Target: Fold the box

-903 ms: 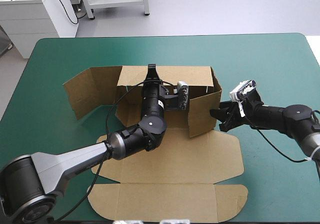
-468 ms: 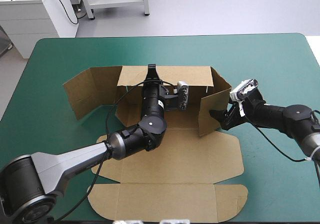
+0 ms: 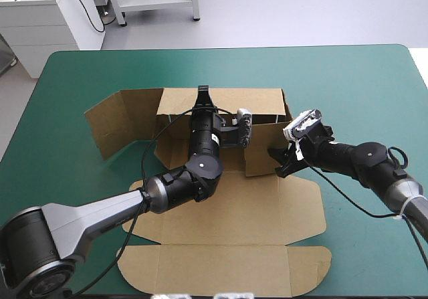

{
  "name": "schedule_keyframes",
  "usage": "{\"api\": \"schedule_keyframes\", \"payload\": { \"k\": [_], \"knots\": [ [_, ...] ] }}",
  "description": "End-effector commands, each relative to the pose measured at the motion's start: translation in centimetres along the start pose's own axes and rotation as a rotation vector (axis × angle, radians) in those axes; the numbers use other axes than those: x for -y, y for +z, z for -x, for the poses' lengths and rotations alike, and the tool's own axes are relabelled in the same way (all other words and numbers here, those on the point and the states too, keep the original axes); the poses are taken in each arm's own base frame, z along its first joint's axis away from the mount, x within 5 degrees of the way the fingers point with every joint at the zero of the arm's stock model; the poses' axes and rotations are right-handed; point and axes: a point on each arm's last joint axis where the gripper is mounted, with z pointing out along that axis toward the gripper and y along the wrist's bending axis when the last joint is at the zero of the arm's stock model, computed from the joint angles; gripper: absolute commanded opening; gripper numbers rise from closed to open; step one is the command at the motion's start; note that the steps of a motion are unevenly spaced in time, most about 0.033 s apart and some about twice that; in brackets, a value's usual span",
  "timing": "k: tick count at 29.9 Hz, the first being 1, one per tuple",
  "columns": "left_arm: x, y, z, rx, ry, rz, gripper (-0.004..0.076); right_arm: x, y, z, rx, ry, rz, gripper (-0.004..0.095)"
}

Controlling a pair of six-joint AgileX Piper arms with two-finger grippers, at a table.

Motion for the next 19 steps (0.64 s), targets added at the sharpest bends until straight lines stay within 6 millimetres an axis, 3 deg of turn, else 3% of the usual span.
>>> {"api": "schedule_keyframes", "payload": {
  "k": [1, 13, 15, 19],
  "knots": [
    [-2.6, -1.3, -0.4, 0.021, -0.032, 0.086, -0.0008, 0.2, -0.7, 1.7, 0.080, 0.047, -0.088, 0.0576],
    [-2.9, -1.3, -0.4, 0.027, -0.012, 0.110, -0.0008, -1.2, 0.1, 3.2, 0.147, 0.055, -0.340, 0.0554],
    [-2.9, -1.3, -0.4, 0.027, -0.011, 0.111, -0.0008, -1.2, 0.1, 3.2, 0.152, 0.069, -0.360, 0.0438],
    [-2.9, -1.3, -0.4, 0.029, -0.038, 0.111, -0.0008, -1.2, 0.1, 3.2, 0.152, 0.072, -0.358, 0.0016]
  ]
}}
